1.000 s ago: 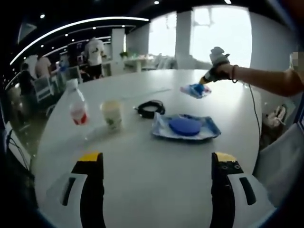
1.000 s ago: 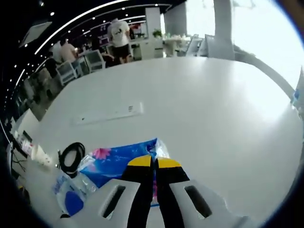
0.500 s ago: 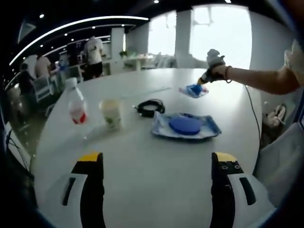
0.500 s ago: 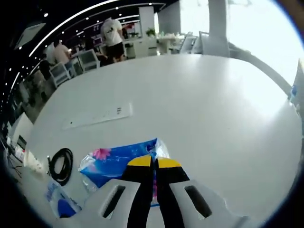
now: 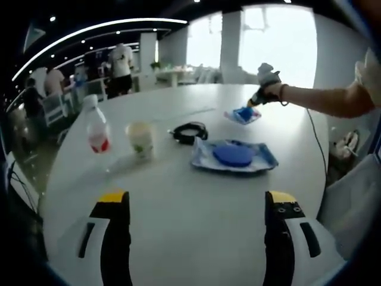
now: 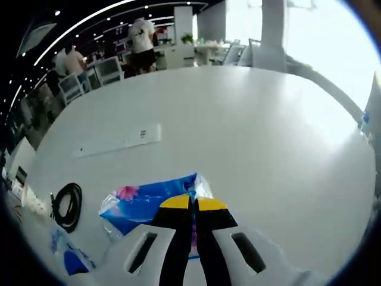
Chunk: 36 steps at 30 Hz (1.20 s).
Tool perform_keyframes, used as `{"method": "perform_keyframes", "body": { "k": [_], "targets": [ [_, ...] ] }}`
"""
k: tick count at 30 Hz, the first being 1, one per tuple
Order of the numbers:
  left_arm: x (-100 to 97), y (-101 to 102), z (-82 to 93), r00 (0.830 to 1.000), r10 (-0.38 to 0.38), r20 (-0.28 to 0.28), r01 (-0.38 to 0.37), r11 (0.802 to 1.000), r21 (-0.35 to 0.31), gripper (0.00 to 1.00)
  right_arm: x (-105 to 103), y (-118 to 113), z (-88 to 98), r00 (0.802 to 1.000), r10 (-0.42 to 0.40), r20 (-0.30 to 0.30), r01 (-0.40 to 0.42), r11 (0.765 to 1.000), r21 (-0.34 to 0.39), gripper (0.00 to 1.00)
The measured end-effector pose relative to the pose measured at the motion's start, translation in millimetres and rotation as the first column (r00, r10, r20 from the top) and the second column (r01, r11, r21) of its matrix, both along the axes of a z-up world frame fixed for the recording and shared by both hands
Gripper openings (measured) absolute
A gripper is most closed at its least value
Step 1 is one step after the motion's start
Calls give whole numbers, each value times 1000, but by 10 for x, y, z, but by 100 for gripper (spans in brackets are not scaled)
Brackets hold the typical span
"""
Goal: Arrange the tabletop items into an orderly group along one side of the table until the central work area is clear of visible clutter.
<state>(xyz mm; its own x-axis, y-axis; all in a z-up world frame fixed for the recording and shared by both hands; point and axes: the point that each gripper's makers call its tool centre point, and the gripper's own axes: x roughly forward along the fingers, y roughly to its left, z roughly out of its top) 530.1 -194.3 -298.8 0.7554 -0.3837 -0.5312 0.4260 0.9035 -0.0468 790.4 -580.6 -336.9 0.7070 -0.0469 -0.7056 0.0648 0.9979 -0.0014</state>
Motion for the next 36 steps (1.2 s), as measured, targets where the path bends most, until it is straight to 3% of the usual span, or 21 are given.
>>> {"method": "perform_keyframes", "body": {
  "k": [19,28,36],
  "targets": [
    [-13,24,0,1000,7,6,-7,1000,13,90,-37,-9,-287,998,-33,-57,36,998,44,2],
    [-10,54,-22,1000,14,-1,-14,999,30,91,21,-12,-301,999,-7,-54,10,998,55,4],
    [-13,61,-27,1000,16,-3,-16,999,30,91,78,-45,-238,1000,7,-18,-7,999,41,8]
  ]
}}
